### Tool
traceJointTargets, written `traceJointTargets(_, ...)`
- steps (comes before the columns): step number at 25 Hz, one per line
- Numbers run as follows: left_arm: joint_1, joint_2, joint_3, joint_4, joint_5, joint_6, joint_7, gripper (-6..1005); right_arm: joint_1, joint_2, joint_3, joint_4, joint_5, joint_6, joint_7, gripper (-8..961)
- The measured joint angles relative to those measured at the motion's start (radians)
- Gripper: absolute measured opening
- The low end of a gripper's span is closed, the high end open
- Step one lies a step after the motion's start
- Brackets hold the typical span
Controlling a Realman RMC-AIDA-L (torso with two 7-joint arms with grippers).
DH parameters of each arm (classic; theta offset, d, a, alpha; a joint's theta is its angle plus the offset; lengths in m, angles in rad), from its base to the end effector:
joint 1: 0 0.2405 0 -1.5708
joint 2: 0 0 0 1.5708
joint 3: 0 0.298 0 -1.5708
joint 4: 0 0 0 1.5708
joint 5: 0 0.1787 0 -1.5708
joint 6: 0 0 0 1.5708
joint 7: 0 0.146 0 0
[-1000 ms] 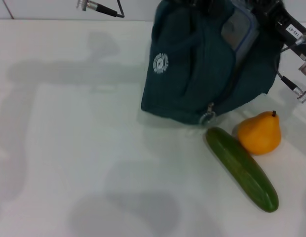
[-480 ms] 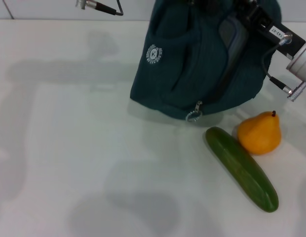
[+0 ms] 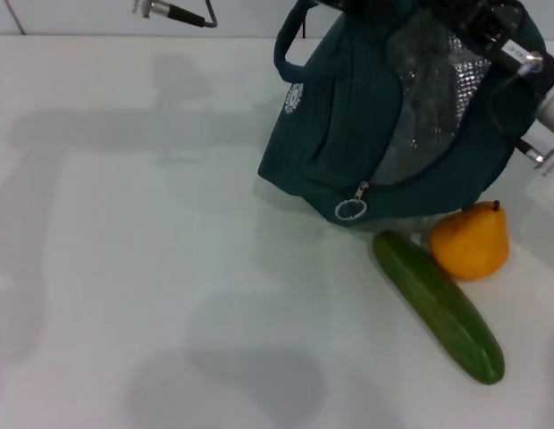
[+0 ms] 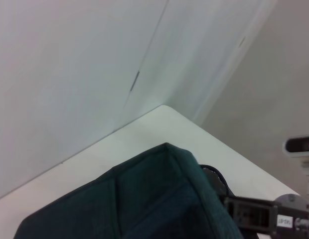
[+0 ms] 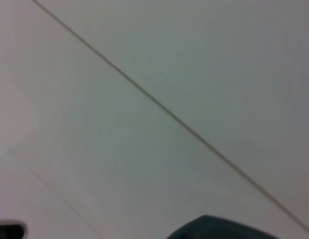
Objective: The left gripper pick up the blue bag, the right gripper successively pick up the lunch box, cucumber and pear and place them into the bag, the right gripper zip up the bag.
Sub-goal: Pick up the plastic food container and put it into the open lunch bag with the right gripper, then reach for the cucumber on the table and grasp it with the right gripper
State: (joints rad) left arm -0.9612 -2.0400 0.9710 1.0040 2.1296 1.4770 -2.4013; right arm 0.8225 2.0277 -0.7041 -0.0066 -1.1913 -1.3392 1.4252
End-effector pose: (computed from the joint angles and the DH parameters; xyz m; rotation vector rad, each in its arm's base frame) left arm -0.0906 0.4256 -0.0002 -2.7990 -0.9364 -0.4151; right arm 0.1987 0.4133 -0.0242 -2.0415 1.2159 1.5329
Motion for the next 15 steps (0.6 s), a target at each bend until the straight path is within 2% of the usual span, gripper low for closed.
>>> traceJointTargets(3,0.002,0.0,0.0,-0.011,0.001,-0.012,0.017,36,-0.052,0.0,0.006,-0.031,0.017,-0.026,-0.031,344)
traceJointTargets(7,0.013,0.004,-0.021,-0.031,0.004,-0.041,0.044,36,-0.176,0.0,0.003,-0.114,0.084,-0.146,-0.08,334)
traceJointTargets(12,0.018,0.015,-0.037,-0.061,0.007,-0.08,0.063,36,-0.286,-0.013,-0.012,-0.218,0.079,-0.417,-0.208,258)
traceJointTargets(15,0.024,0.015,-0.037,-0.06,0.006,-0.083,0.063,37,-0.331,-0.016,-0.036,-0.299,0.037,-0.447,-0.227,232)
